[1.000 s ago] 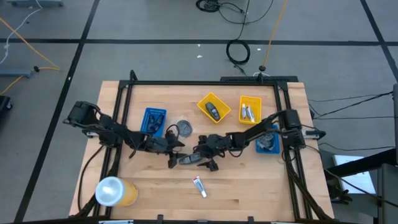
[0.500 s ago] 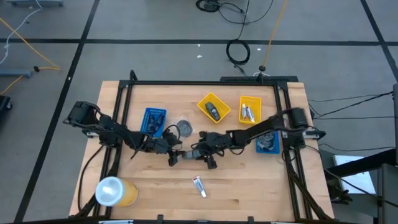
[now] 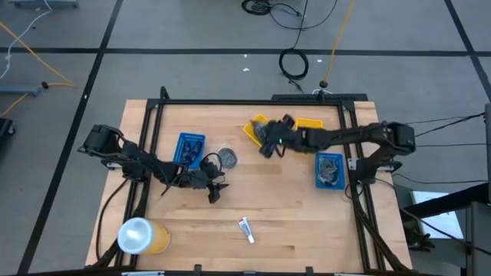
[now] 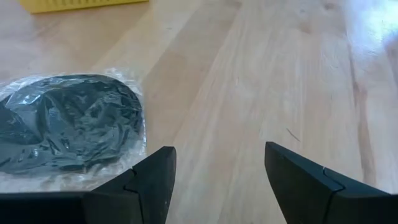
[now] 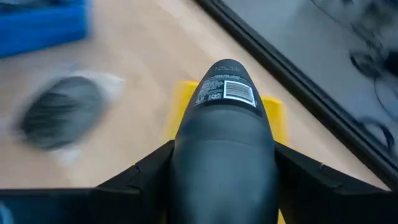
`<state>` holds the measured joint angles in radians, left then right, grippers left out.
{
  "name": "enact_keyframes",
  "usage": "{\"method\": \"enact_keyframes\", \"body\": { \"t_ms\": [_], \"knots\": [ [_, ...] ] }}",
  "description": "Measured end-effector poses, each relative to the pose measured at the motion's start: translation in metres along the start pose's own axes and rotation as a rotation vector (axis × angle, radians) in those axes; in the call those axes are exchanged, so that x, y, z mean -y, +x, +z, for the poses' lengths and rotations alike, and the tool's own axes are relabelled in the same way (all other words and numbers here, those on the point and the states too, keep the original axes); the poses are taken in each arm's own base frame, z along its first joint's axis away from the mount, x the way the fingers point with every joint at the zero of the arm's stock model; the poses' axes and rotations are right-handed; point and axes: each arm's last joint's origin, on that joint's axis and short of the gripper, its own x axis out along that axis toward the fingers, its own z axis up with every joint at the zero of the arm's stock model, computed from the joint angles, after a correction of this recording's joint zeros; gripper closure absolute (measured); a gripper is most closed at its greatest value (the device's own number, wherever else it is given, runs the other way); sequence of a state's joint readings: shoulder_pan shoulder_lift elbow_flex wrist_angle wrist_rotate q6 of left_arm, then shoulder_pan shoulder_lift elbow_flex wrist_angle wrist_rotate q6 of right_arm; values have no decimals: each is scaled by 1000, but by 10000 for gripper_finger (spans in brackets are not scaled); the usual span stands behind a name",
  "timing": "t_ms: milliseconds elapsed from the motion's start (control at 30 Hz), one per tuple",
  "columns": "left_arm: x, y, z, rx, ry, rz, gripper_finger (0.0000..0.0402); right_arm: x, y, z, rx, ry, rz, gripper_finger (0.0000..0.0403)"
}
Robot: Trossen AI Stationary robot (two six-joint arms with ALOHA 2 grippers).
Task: Pick & Place Travel size toiletries
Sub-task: Put the black deodorant into the left yellow bin, then put the white toothpaste into the right yellow bin
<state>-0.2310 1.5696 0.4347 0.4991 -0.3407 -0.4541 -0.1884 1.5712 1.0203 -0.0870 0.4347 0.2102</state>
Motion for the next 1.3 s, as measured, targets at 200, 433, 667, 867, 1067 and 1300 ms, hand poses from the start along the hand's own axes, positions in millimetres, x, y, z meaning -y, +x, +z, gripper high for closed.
{"method": "enact_keyframes", "body": {
  "t_ms": [200, 433, 667, 867, 1067, 1300],
  "knots": [
    [0, 0, 0, -1, 1, 1, 158, 31, 30, -11, -131, 105, 5, 188],
    [0, 0, 0, -2, 5, 1, 158, 31, 57, -26, -185, 107, -2, 178],
    [0, 0, 0, -2, 5, 1, 158, 32, 56, -25, -183, 26, 7, 165],
    [0, 0, 0, -4, 4, 2, 158, 35, 43, -15, -141, -16, 16, 138],
    [0, 0, -1, -6, 3, 2, 158, 31, 20, 0, -39, -56, -52, 123],
    [0, 0, -1, -7, 6, 3, 158, -19, -12, -9, 229, -179, 198, 125]
  ]
}}
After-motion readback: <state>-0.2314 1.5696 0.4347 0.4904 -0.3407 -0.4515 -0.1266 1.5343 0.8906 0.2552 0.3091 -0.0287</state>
